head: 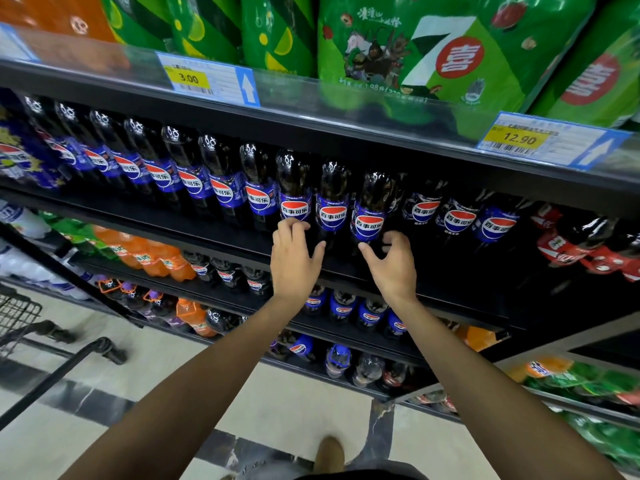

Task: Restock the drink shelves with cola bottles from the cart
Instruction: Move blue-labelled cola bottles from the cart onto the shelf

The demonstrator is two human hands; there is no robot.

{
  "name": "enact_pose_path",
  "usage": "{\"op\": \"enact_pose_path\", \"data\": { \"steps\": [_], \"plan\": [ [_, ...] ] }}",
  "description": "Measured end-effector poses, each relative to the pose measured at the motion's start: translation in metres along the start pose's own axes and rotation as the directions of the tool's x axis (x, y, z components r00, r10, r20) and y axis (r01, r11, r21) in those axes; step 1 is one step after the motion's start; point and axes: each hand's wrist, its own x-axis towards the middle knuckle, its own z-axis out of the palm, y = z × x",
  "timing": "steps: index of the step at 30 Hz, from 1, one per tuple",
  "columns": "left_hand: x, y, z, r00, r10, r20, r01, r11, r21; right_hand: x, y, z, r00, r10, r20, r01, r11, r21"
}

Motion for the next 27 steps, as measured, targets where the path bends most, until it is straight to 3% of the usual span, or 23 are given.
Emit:
{"op": "enact_pose_path", "data": {
  "steps": [4,7,10,16,22,27],
  "plan": [
    [-0.008,-0.019,-0.026,0.979,0.130,0.158,-0.163,0.963,0.213,-0.029,-0.011,-0.004,0.988,-0.150,0.041,0.155,0.947,-0.283],
    [-0.015,-0.039,-0.051,0.935,0.164,0.314,-0.293,0.856,0.426,-0.049,-0.037,0.005,0.932,-0.280,0.231,0.359,0.813,-0.459],
    [-0.025,-0.068,-0.088,0.921,0.104,0.376,-0.310,0.781,0.542,-0.074,-0.074,0.028,0.857,-0.319,0.405,0.505,0.677,-0.536],
    [-0.047,-0.144,-0.180,0.917,-0.088,0.390,-0.200,0.745,0.637,-0.133,-0.155,0.102,0.737,-0.377,0.560,0.655,0.603,-0.456],
    [-0.081,-0.231,-0.281,0.918,-0.290,0.270,-0.001,0.681,0.732,-0.197,-0.239,0.184,0.577,-0.470,0.668,0.795,0.509,-0.329],
    [-0.121,-0.298,-0.351,0.872,-0.462,0.165,0.190,0.628,0.755,-0.255,-0.300,0.249,0.414,-0.550,0.725,0.887,0.422,-0.187]
  ]
}}
